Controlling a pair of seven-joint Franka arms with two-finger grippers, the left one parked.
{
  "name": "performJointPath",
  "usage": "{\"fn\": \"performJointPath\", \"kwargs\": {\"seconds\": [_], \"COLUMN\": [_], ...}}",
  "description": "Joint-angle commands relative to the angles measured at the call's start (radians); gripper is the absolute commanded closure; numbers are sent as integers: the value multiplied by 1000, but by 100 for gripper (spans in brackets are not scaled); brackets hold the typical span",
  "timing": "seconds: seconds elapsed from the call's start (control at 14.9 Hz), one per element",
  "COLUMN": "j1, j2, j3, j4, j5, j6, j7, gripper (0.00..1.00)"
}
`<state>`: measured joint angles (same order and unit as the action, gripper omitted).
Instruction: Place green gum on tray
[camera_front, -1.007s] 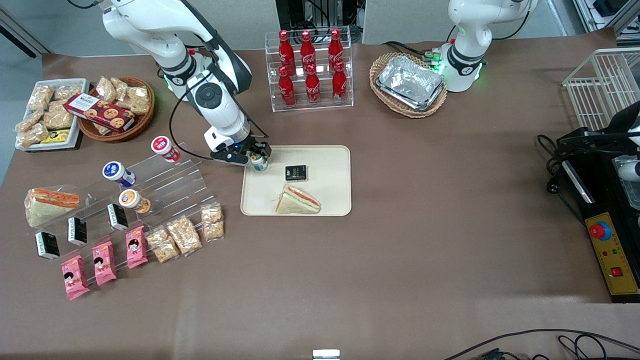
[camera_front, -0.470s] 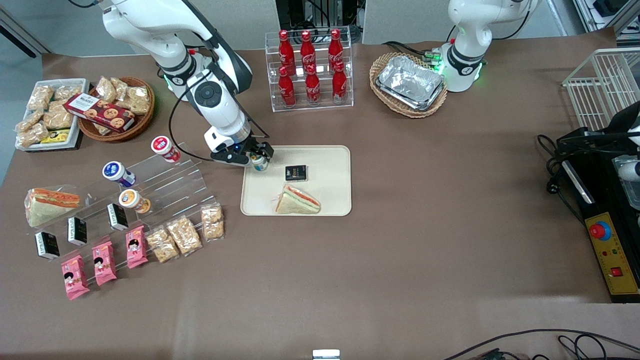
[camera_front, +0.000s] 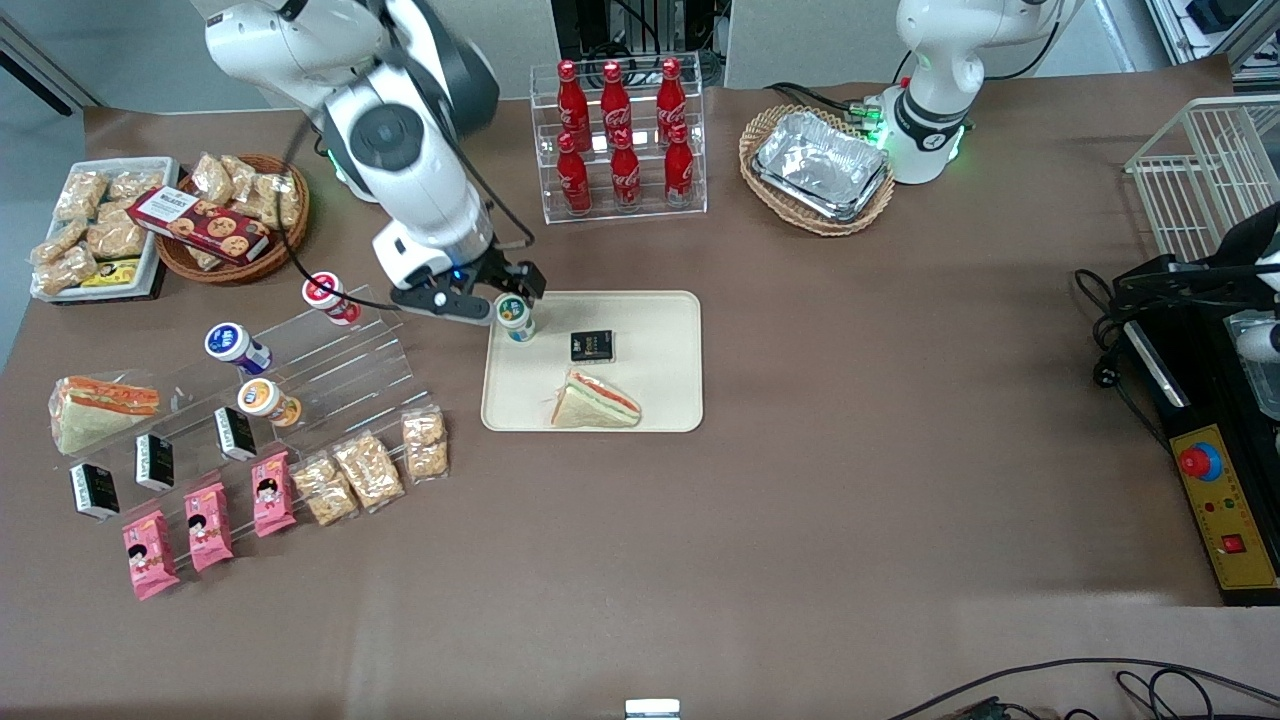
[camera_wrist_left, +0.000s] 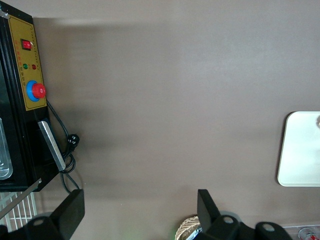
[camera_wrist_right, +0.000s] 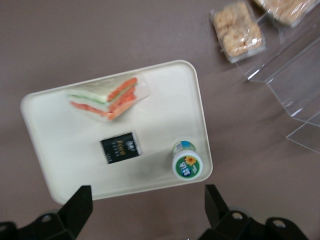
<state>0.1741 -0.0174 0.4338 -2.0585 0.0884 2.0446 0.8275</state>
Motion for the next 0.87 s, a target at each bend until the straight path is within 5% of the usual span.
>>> {"fn": "performJointPath", "kwargs": {"seconds": [0.0, 0.27, 0.54, 0.81], "j1": [-13, -28, -27, -30], "j2": [19, 20, -7, -9], "j3": [-1, -90, -289, -434], "j4": [239, 431, 445, 445], "j5": [-6, -6, -7, -50], "j6": [-213, -386, -449, -458], "j7": [-19, -199, -546, -695], "gripper": [0, 0, 0, 0]}}
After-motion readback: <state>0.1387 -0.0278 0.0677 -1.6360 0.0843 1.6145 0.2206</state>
